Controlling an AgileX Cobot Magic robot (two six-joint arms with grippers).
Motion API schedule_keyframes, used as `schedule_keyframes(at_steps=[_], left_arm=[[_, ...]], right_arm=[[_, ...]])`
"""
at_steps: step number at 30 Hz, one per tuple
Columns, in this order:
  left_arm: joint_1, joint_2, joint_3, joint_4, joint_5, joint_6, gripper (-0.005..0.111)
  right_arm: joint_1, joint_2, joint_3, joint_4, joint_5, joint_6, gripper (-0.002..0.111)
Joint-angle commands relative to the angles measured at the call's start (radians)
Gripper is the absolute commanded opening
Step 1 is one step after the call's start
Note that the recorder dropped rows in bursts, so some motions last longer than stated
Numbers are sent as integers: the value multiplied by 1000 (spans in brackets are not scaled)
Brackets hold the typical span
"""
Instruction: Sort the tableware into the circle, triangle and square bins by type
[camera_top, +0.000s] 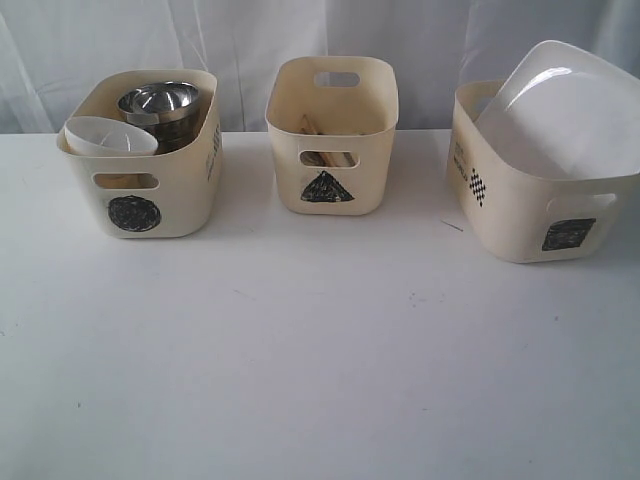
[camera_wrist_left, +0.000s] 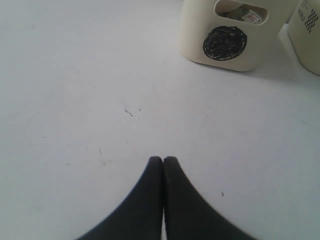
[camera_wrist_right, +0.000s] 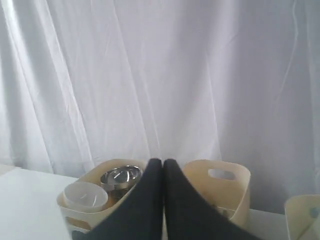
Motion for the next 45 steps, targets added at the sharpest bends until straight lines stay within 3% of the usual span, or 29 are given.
schedule_keyframes(at_steps=[1, 6, 7, 8, 11, 12, 15, 21, 25, 30, 35, 39, 45], left_arm=[[-1, -3, 3, -8, 1, 2, 0], [-1, -3, 3, -8, 1, 2, 0], [-1, -3, 3, -8, 1, 2, 0], [-1, -3, 3, -8, 1, 2, 0], [-1, -3, 3, -8, 1, 2, 0], [-1, -3, 3, -8, 1, 2, 0], [-1, -3, 3, -8, 1, 2, 0], [-1, -3, 3, -8, 1, 2, 0], [1, -3, 3, -8, 0, 2, 0], [1, -3, 3, 4, -4, 2, 0], [1, -3, 3, 8, -4, 2, 0], [1, -3, 3, 8, -4, 2, 0], [1, -3, 3, 8, -4, 2, 0]], right_arm=[[4, -49, 4, 15, 26, 6, 0], [1, -127, 17, -3, 6, -129, 0], [-2, -132, 41, -132, 7, -51, 0], [-2, -139, 67, -281, -30, 110, 0], [-13, -149, 209, -948, -250, 886, 0], [-22, -164, 273, -1045, -326, 961, 0], [-64, -267, 454, -1080, -504, 948, 0], [-145, -537, 736, -1155, -556, 1033, 0], [-198, -708, 736, -1289, -184, 1147, 0], [-221, -708, 736, -1529, 237, 1539, 0], [-221, -708, 736, -1532, 219, 1673, 0], [-221, -708, 736, -1369, 226, 1683, 0], [-250, -708, 736, -1450, 218, 1626, 0]])
